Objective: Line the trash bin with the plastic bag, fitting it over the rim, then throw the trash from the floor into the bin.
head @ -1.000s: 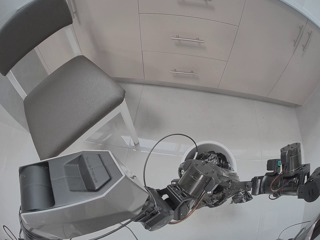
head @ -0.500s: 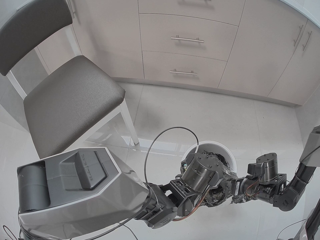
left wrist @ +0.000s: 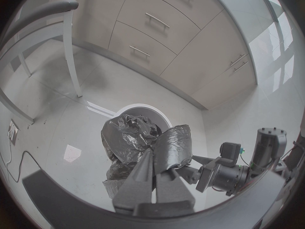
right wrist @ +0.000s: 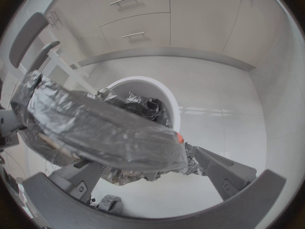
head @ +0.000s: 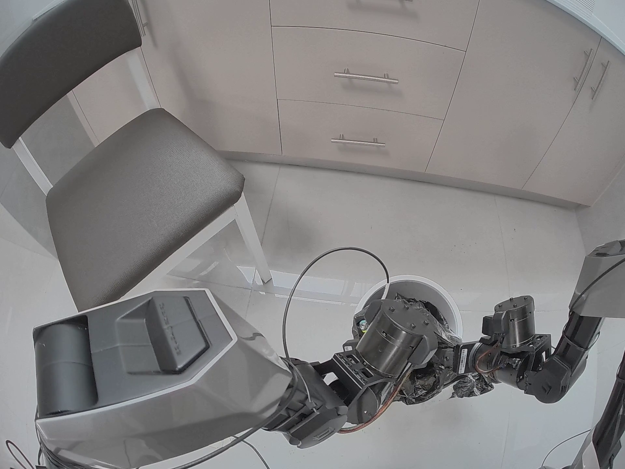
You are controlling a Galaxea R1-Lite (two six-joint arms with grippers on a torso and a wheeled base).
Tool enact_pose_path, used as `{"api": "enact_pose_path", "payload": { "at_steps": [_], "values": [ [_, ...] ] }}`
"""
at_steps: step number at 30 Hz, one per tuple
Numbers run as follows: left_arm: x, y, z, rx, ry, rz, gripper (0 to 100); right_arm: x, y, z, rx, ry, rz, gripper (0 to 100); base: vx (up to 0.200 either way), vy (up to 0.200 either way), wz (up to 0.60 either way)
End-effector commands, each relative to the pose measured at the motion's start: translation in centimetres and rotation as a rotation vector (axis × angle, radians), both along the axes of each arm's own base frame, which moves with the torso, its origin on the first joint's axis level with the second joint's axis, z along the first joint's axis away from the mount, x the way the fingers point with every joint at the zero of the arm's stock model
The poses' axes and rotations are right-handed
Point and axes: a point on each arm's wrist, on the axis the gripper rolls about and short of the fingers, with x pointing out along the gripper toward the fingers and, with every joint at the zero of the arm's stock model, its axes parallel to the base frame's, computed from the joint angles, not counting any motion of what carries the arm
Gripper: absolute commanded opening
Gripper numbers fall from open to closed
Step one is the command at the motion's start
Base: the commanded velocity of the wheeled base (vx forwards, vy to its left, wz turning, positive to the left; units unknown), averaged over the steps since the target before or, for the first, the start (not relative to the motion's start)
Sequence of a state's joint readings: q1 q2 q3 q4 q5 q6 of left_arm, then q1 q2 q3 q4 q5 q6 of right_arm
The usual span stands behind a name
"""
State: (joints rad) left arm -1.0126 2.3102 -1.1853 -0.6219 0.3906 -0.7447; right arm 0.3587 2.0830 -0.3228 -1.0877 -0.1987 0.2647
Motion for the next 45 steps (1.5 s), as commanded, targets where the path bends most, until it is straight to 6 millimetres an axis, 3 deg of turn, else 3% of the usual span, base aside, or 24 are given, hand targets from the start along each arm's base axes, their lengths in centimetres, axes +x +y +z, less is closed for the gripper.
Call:
{"api": "enact_pose_path", "payload": {
  "at_steps": [1,11,16,21,26,31,40,45],
  "values": [
    [0.1,0.0,-0.3,0.016,-0.011,0.012,0,1.4,-0.8,-0.3,0.005,-0.016,-0.047,100,0.000,0.000,0.00],
    [-0.2,-0.2,-0.4,0.029,-0.021,0.008,0,4.0,-0.6,0.1,0.059,-0.108,-0.081,100,0.000,0.000,0.00],
    [-0.8,-0.6,-0.2,0.026,-0.028,0.001,0,5.4,-0.2,-0.7,0.079,-0.116,-0.091,100,0.000,0.000,0.00],
    [-0.7,-0.6,-0.6,0.038,-0.027,0.003,0,7.0,-1.1,-0.1,0.105,-0.166,-0.130,100,0.000,0.000,0.00],
    [0.9,0.0,-1.8,0.117,-0.047,0.000,0,8.9,-2.6,0.9,0.141,-0.226,-0.148,100,0.000,0.000,0.00],
    [2.3,0.7,-2.1,0.182,-0.081,-0.006,0,9.2,-2.7,1.4,0.158,-0.246,-0.136,100,0.000,0.000,0.00],
    [3.5,-0.2,-1.3,0.212,-0.147,-0.028,0,9.3,-3.4,1.9,0.232,-0.297,-0.132,100,0.000,0.000,0.00],
    [4.9,-0.1,-2.4,0.262,-0.174,-0.035,0,9.5,-3.8,2.4,0.250,-0.306,-0.123,100,0.000,0.000,0.00]
  ]
}}
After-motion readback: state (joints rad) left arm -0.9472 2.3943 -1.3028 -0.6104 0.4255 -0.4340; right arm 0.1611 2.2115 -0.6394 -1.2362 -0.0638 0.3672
